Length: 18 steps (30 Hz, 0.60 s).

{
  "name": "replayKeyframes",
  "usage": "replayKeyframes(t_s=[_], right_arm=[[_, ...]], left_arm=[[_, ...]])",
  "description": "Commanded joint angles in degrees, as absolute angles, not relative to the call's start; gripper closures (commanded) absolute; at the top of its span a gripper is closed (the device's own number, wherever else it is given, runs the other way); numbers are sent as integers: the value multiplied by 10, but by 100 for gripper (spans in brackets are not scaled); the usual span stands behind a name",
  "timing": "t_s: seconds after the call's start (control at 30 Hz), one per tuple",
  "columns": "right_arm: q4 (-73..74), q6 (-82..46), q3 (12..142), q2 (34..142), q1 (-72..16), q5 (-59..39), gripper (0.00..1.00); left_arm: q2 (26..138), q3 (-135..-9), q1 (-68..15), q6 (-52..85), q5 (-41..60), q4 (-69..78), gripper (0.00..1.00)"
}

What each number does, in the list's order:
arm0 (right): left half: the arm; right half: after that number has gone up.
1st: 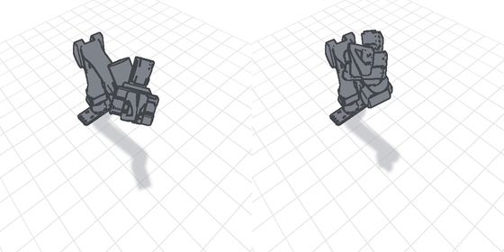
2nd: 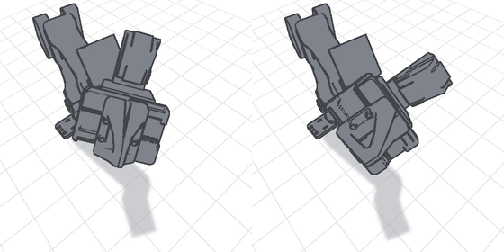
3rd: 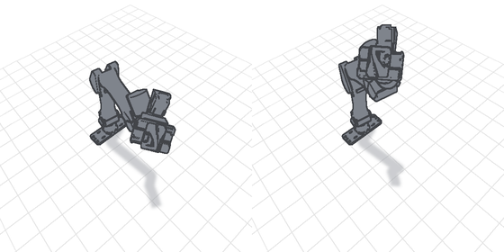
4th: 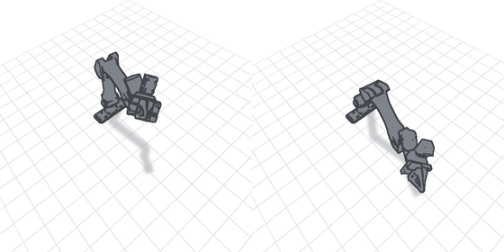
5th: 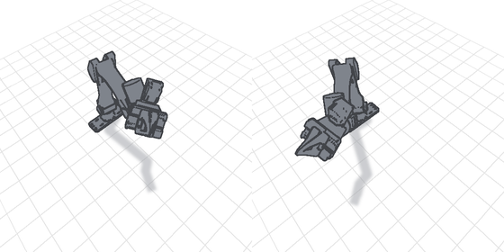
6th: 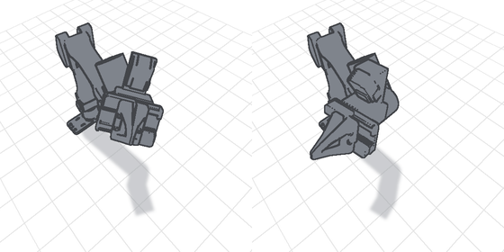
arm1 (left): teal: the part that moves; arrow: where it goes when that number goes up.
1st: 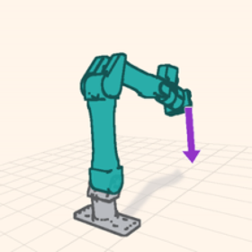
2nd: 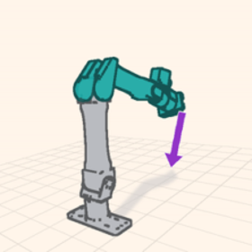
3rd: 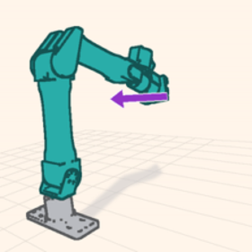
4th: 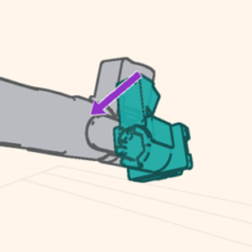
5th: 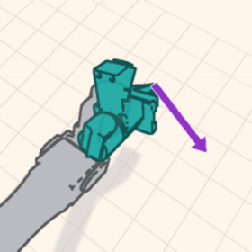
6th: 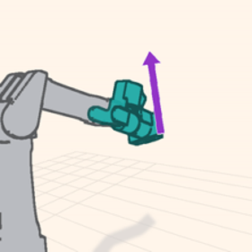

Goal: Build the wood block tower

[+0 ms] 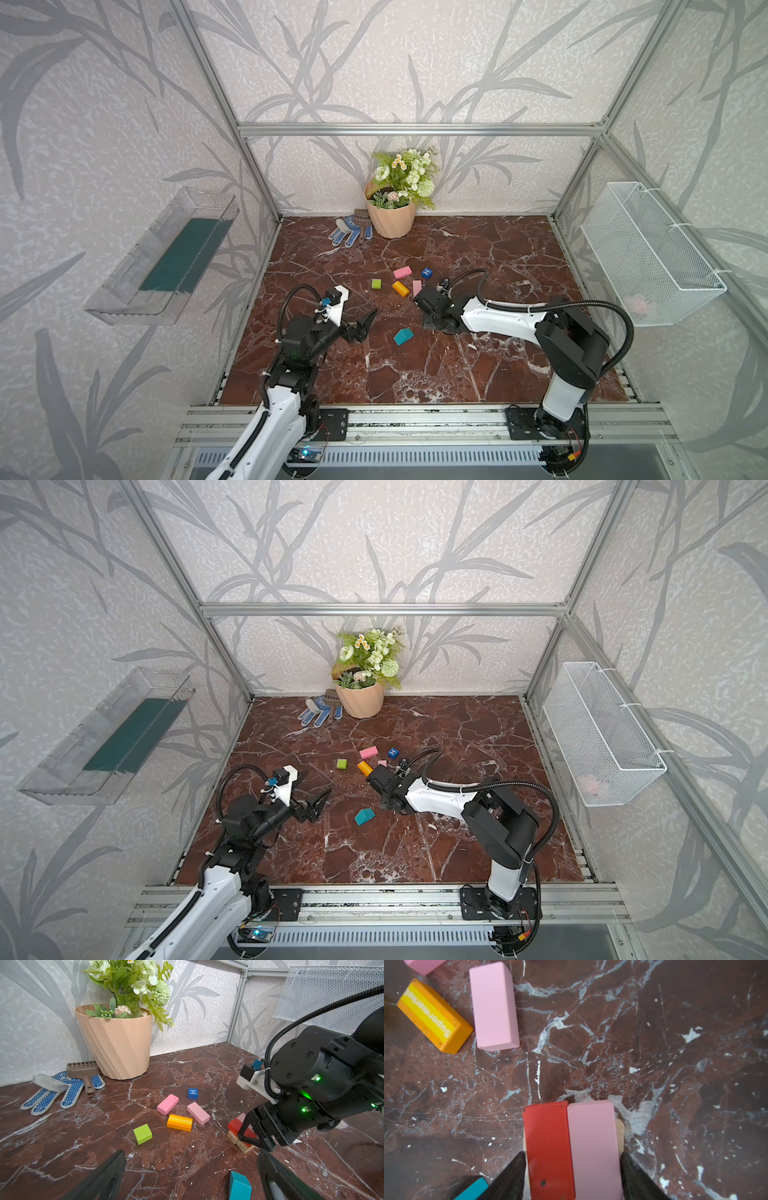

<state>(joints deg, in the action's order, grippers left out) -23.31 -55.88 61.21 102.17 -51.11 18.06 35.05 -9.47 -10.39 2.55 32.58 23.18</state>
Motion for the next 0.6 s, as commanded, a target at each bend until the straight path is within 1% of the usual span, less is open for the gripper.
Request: replayKeyframes(t_s=[0.0, 0.23, 0.43, 0.57], right_arm=[[-231, -558, 606, 1007, -515, 185, 33], [-233, -563, 606, 1008, -515, 187, 37], [-234, -565, 605, 1008, -514, 187, 38], [-236, -564, 604, 1004, -515, 187, 36]], left_arm=[[347, -90, -106, 23, 326, 245, 1], [347, -90, -106, 23, 325, 245, 1], [347, -90, -106, 23, 326, 245, 1], [346, -89, -106, 23, 326, 245, 1]])
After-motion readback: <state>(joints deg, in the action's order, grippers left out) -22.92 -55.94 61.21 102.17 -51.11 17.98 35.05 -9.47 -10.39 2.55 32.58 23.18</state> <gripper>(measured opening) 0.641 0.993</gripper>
